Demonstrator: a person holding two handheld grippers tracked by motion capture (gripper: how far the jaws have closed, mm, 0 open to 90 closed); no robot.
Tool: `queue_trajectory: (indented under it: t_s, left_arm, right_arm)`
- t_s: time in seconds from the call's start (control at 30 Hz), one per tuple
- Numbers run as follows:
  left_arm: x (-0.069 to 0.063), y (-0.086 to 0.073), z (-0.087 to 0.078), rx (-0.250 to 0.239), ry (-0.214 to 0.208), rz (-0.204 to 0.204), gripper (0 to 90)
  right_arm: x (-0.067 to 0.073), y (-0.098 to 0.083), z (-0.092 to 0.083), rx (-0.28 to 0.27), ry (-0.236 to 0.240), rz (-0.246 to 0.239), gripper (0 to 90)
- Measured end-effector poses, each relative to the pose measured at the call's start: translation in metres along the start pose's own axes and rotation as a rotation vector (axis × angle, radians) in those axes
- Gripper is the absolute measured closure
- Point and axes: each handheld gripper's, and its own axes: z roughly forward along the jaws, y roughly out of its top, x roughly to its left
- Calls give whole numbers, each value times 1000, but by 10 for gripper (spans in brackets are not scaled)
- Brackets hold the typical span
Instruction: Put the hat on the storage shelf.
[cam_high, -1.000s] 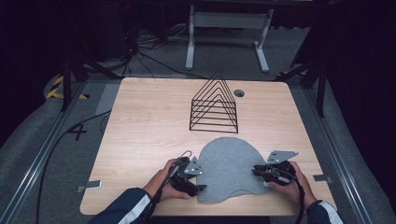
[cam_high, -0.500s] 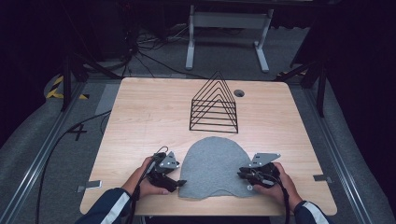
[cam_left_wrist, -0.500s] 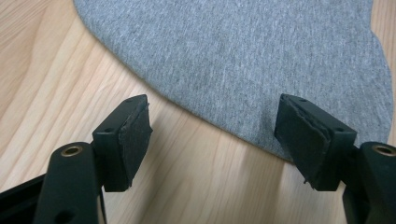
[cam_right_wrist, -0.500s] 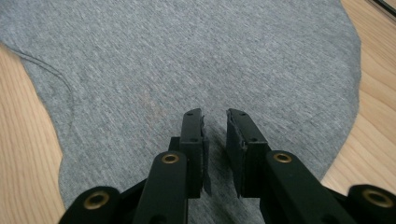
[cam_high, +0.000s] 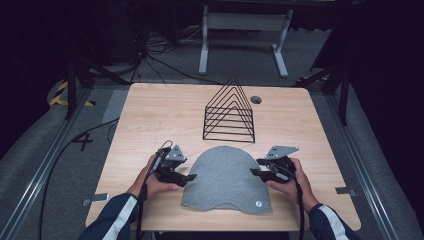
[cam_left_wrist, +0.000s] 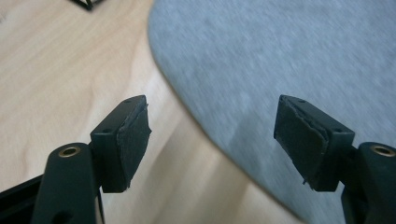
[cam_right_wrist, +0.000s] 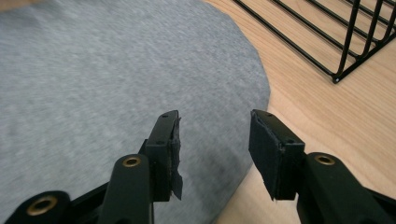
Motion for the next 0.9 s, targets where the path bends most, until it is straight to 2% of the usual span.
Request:
queue_trajectory:
  t_s: [0.07,0.13,0.17,0.23,0.3,0.37,0.4,0.5,0.53,0.57,0.6,0.7,0.77,0.83,0.9]
  left_arm:
    - [1,3,4,3,-1,0,262]
    - [5,10,15,23,17,17,260]
    - [11,14,23,33,26,13,252]
    - [13,16,28,26,32,-12,246]
    - [15,16,32,40,35,-14,243]
    - [15,15,33,32,32,-13,225]
    - [15,15,33,31,34,-13,208]
    - [11,14,33,30,50,-7,203]
    - [9,13,33,27,58,-17,203]
    - [8,13,33,22,68,-26,204]
    - [6,13,33,20,77,-39,204]
    - [3,14,33,37,91,-55,220]
    - [3,15,32,43,94,-46,238]
    - [2,15,31,46,93,-50,255]
    - [1,17,30,43,76,-45,362]
  right_arm:
    - [-2,3,8,15,-1,0,522]
    - [-3,6,13,30,9,8,499]
    - [-4,10,20,35,-1,4,483]
    - [-6,14,25,38,4,23,449]
    - [-7,16,31,58,9,31,432]
    - [-7,17,34,68,0,21,425]
    - [-6,17,39,86,2,29,390]
    - [-7,15,41,77,-2,39,340]
    - [-8,14,41,74,-8,43,311]
    - [-10,12,42,70,-3,68,293]
    - [-12,11,42,58,1,79,293]
    - [-11,11,41,60,12,69,335]
    - [-9,12,40,61,29,51,448]
    - [-8,13,40,61,31,52,475]
    - [-7,13,40,54,32,58,535]
